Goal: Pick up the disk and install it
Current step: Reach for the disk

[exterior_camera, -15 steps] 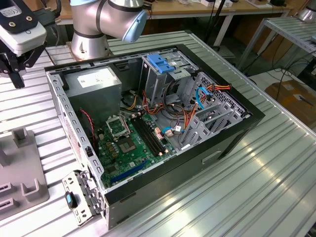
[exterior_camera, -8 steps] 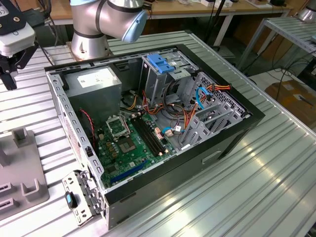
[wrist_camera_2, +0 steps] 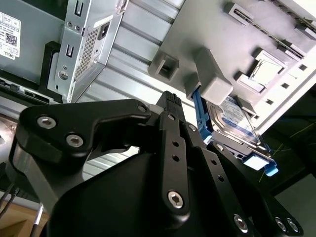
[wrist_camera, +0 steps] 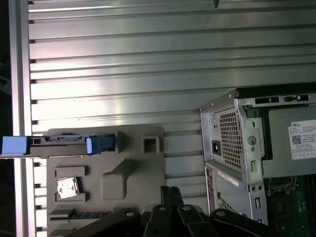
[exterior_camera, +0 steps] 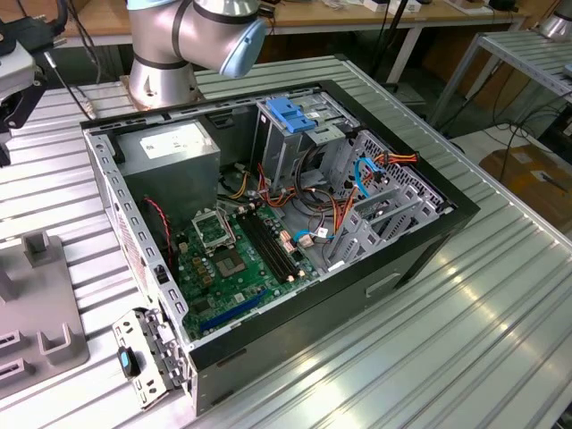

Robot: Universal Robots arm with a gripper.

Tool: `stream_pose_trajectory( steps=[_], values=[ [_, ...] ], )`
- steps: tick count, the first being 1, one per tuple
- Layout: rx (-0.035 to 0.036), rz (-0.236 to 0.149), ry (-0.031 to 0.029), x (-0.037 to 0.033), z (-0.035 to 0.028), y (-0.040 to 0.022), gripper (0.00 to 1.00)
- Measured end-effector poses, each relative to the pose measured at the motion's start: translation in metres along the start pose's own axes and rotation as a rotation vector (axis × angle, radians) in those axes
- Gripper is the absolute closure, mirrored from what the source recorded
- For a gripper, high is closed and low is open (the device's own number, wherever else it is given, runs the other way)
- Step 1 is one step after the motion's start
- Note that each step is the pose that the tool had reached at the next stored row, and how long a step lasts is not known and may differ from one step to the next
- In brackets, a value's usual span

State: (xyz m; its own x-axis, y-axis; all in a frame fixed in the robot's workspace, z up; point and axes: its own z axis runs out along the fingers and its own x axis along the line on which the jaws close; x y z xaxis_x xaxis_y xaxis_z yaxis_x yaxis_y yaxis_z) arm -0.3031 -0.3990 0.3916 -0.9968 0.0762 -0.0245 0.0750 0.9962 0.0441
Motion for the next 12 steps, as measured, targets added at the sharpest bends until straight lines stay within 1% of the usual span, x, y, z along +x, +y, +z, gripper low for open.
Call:
stream_pose_trajectory(
  steps=[2,4,7,12],
  values=[
    [0.0000,0.000,0.0000,0.0046,-0.0001,-0.0003,0.89],
    [0.0000,0.000,0.0000,0.0078,-0.0002,-0.0006,0.89],
    [0.0000,0.000,0.0000,0.0148,-0.0003,-0.0011,0.89],
    [0.0000,0.000,0.0001,0.0234,-0.0005,-0.0018,0.89]
  ],
)
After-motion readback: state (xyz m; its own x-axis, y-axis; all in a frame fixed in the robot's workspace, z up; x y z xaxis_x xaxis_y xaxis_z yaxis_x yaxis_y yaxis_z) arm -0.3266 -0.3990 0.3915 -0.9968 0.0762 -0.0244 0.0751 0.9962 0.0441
